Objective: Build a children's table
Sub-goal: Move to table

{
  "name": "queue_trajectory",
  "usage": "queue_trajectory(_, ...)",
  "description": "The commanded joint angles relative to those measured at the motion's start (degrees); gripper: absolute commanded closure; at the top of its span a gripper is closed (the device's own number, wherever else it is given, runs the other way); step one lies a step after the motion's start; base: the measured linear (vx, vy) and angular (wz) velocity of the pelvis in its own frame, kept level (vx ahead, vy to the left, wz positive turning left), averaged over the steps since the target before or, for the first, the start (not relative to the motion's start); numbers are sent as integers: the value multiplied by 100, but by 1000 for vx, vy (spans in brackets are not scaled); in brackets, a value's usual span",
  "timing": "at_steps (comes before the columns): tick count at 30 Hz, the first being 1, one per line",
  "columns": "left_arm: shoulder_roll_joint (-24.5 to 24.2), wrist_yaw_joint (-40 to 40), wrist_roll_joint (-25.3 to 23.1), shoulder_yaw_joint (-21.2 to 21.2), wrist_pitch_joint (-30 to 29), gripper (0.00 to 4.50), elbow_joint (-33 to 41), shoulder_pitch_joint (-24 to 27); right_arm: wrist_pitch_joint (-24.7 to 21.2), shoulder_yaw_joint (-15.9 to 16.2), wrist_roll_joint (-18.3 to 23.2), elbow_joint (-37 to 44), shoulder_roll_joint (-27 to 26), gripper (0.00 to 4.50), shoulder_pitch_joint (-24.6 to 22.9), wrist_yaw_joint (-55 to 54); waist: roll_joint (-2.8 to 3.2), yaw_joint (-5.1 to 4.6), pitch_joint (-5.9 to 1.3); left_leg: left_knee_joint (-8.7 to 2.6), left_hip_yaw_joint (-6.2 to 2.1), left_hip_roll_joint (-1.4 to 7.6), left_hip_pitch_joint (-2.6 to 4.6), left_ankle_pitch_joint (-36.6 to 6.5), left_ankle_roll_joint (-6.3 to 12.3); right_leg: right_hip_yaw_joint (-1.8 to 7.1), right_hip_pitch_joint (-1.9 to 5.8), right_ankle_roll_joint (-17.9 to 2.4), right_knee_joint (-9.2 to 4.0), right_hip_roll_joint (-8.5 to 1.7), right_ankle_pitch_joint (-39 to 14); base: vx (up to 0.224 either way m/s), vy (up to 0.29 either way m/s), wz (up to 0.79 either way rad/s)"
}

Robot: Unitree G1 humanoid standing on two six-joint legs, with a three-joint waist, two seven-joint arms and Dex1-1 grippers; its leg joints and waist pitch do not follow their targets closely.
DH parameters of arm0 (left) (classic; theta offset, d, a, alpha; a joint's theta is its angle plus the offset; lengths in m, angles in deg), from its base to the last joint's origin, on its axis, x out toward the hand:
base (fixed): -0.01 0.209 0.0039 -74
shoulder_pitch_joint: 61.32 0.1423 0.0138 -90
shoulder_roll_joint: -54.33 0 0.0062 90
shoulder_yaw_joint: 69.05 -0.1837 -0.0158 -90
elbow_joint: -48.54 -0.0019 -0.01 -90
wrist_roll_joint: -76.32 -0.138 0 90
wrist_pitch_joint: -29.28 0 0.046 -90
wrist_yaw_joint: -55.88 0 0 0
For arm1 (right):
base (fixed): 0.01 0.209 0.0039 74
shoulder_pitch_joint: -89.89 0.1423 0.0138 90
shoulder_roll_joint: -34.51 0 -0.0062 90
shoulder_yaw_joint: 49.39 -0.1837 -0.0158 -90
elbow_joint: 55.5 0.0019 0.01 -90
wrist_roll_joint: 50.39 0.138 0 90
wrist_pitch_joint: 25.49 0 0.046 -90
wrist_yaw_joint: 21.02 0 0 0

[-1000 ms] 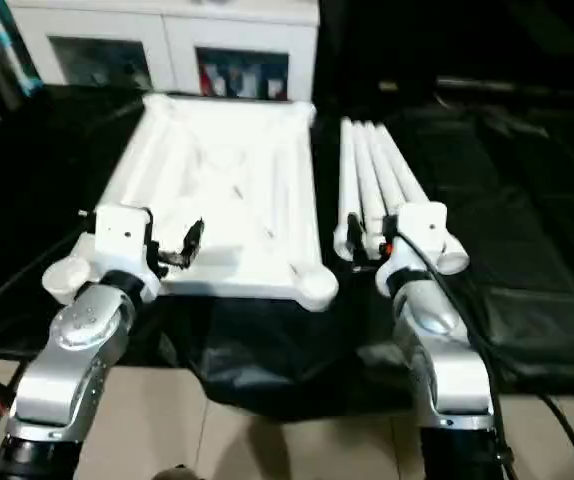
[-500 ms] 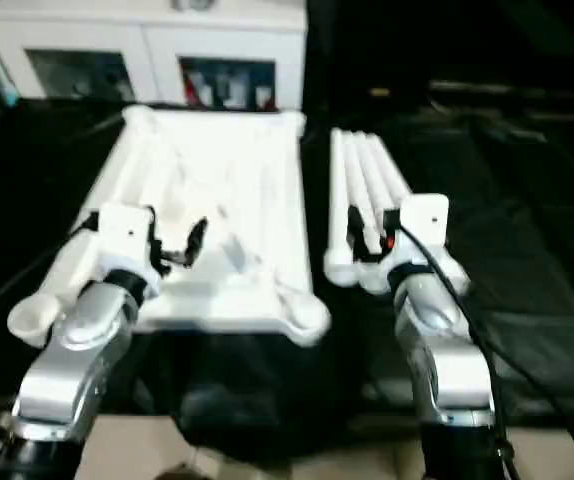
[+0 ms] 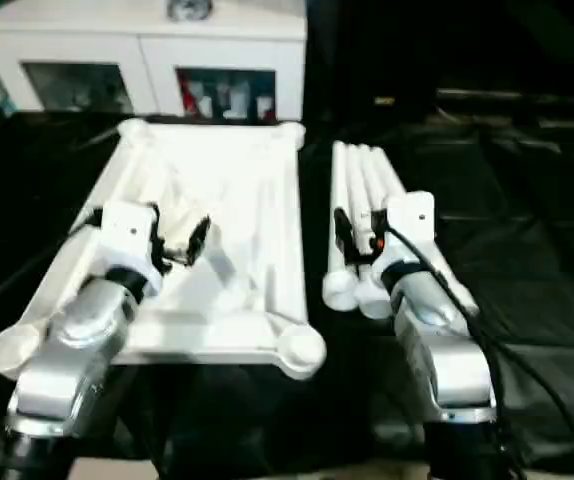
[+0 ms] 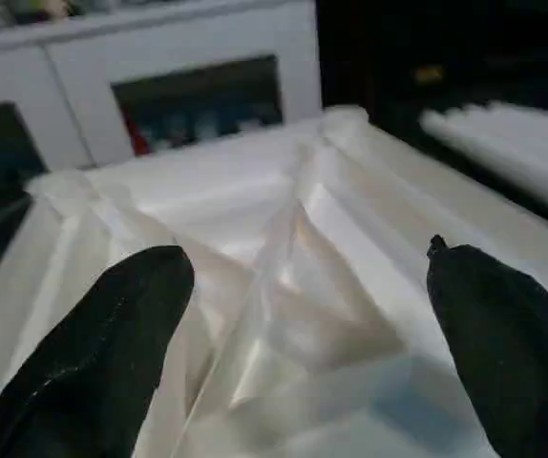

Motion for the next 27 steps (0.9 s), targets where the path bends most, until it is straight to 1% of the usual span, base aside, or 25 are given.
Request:
queue_trajectory(1, -169, -545, 71, -270, 21, 5, 20, 41, -60, 125, 92, 118, 246, 4, -40, 429, 35, 28, -498, -241, -177, 516, 210, 2317, 742, 226, 192, -1090, -155, -434, 2494, 36, 54, 4)
queue_trajectory(2, -274, -779, 113, -368, 34, 5, 16, 27, -67, 175, 114, 139, 366, 4, -46, 621, 29, 56, -459, -274, -129, 497, 144, 1924, 705, 237, 203, -1184, -192, -487, 2275, 0, 0, 0)
queue_trajectory(3, -444, -1283, 311, -528, -2, 5, 12, -21, -114, 211, 185, 168, 579, 4, -30, 977, 26, 110, -411, -339, -92, 512, 124, 1119, 626, 247, 205, -1308, -263, -558, 1734, 0, 0, 0)
queue_trajectory(4, -448, -1297, 317, -532, -3, 5, 11, -22, -115, 212, 186, 169, 585, 4, -30, 986, 22, 134, -390, -374, -78, 529, 130, 682, 584, 256, 208, -1352, -303, -586, 1422, 0, 0, 0)
queue_trajectory(5, -532, -1572, 448, -600, -52, 5, 26, -48, -127, 242, 224, 192, 706, 4, -20, 1187, 11, 130, -346, -447, -43, 567, 145, -16, 454, 264, 201, -1457, -352, -610, 923, -52, 23, 7)
queue_trajectory(6, -673, -1868, 472, -713, 28, 5, -4, -105, -181, 274, 299, 232, 878, 4, -16, 1460, -17, 122, -302, -514, 1, 574, 160, -598, 373, 268, 206, -1492, -416, -635, 440, -52, 23, 7)
queue_trajectory(7, -765, -2042, 466, -783, 95, 5, -32, -147, -216, 296, 347, 253, 986, 4, -10, 1631, -29, 120, -279, -547, 33, 577, 178, -883, 330, 274, 199, -1466, -454, -639, 116, -59, 18, 6)
queue_trajectory(8, -907, -2336, 474, -886, 165, 5, -99, -221, -224, 355, 399, 283, 1178, 4, -10, 1933, -30, 113, -237, -599, 81, 577, 207, -1356, 220, 294, 193, -1370, -528, -665, -576, -62, 15, 5)
queue_trajectory(9, -1055, -2648, 453, -1006, 279, 5, -186, -294, -225, 420, 435, 316, 1374, 4, -29, 2220, -31, 114, -217, -632, 97, 585, 225, -1627, 107, 307, 178, -1242, -581, -681, -1086, -62, 15, 5)
queue_trajectory(10, -1137, -2857, 442, -1085, 309, 5, -290, -363, -217, 474, 433, 333, 1510, 4, -43, 2398, -25, 117, -217, -645, 110, 598, 243, -1730, 46, 316, 165, -1163, -594, -683, -1271, -60, 13, 3)
queue_trajectory(11, -1211, -3004, 359, -1169, 455, 5, -438, -443, -201, 530, 420, 331, 1634, 4, -50, 2546, -45, 98, -196, -672, 118, 596, 241, -1862, -37, 322, 149, -1043, -623, -685, -1573, -51, 10, -1)
queue_trajectory(12, -1259, -3136, 291, -1241, 577, 5, -606, -533, -217, 575, 433, 333, 1742, 4, -58, 2682, -46, 93, -171, -701, 115, 595, 260, -2047, -100, 327, 127, -923, -675, -696, -1944, -51, 10, -1)
queue_trajectory(13, -1301, -3286, 234, -1319, 643, 5, -823, -659, -230, 623, 461, 341, 1869, 4, -71, 2857, -50, 84, -174, -707, 116, 596, 271, -2103, -139, 331, 130, -887, -683, -707, -2055, 0, 0, 0)
queue_trajectory(14, -1324, -3378, 203, -1366, 680, 5, -966, -744, -242, 651, 484, 342, 1943, 4, -75, 2968, -56, 90, -211, -714, 118, 595, 290, -2020, -154, 333, 149, -857, -701, -722, -2009, 0, 0, 0)
queue_trajectory(15, -1322, -3425, 159, -1399, 772, 32, -1113, -828, -251, 673, 490, 355, 1997, 0, -88, 3045, -69, 87, -258, -726, 116, 606, 251, -1680, -104, 318, 199, -911, -659, -718, -1529, 0, 0, 0)
queue_trajectory(16, -1319, -3471, 115, -1433, 863, 32, -1258, -910, -261, 695, 496, 367, 2051, 0, -101, 3120, -77, 91, -276, -724, 119, 607, 224, -1467, -29, 310, 221, -930, -649, -716, -1238, 0, 0, 0)
queue_trajectory(17, -1303, -3596, 63, -1503, 1056, 32, -1619, -1128, -271, 737, 499, 380, 2157, 0, -115, 3280, -89, 93, -267, -720, 143, 606, 224, -1411, 68, 303, 179, -981, -646, -692, -1076, 0, 0, 0)
queue_trajectory(18, -1265, -3666, 29, -1539, 1198, 40, -1885, -1291, -277, 756, 501, 389, 2207, 0, -128, 3350, -96, 86, -258, -708, 159, 592, 225, -1435, 83, 310, 170, -992, -651, -695, -1123, 0, 0, 0)
queue_trajectory(19, -1204, -3768, -2, -1586, 1382, 43, -2263, -1526, -283, 780, 508, 396, 2266, 0, -139, 3435, -95, 107, -291, -683, 172, 589, 236, -1335, 115, 320, 183, -1030, -653, -722, -1104, 0, 0, 0)
queue_trajectory(20, -1161, -3979, 59, -1618, 1387, 61, -2501, -1680, -292, 806, 514, 436, 2332, 0, -153, 3512, -90, 117, -291, -679, 179, 595, 229, -1243, 146, 316, 176, -1082, -650, -723, -1019, 0, 0, 0)
queue_trajectory(23, -1159, -4429, 146, -1712, 1347, 78, -2817, -1872, -370, 807, 564, 489, 2389, 0, -161, 3595, -97, 110, -312, -669, 176, 623, 203, -988, 222, 294, 198, -1283, -587, -732, -541, 0, 0, 0)
queue_trajectory(24, -1168, -4519, 152, -1736, 1340, 81, -2872, -1906, -380, 806, 571, 497, 2398, 0, -159, 3604, -74, 108, -316, -666, 175, 621, 193, -937, 243, 292, 202, -1313, -577, -729, -455, 0, 0, 0)
queue_trajectory(25, -1183, -4783, 192, -1791, 1239, 92, -3011, -1989, -404, 803, 594, 530, 2420, 0, -161, 3642, -75, 102, -344, -640, 192, 620, 202, -747, 319, 290, 204, -1393, -545, -721, -95, 0, 0, 0)
queue_trajectory(26, -1202, -4968, 192, -1835, 1240, 105, -3117, -2044, -434, 802, 633, 553, 2443, 0, -171, 3708, -80, 105, -351, -629, 199, 615, 191, -666, 361, 289, 211, -1423, -531, -721, 39, 0, 0, 0)
queue_trajectory(27, -1200, -5057, 180, -1856, 1320, 114, -3233, -2089, -452, 803, 660, 560, 2459, 0, -176, 3757, -57, 107, -359, -617, 206, 619, 196, -617, 415, 286, 203, -1483, -518, -722, 203, 0, 0, 0)
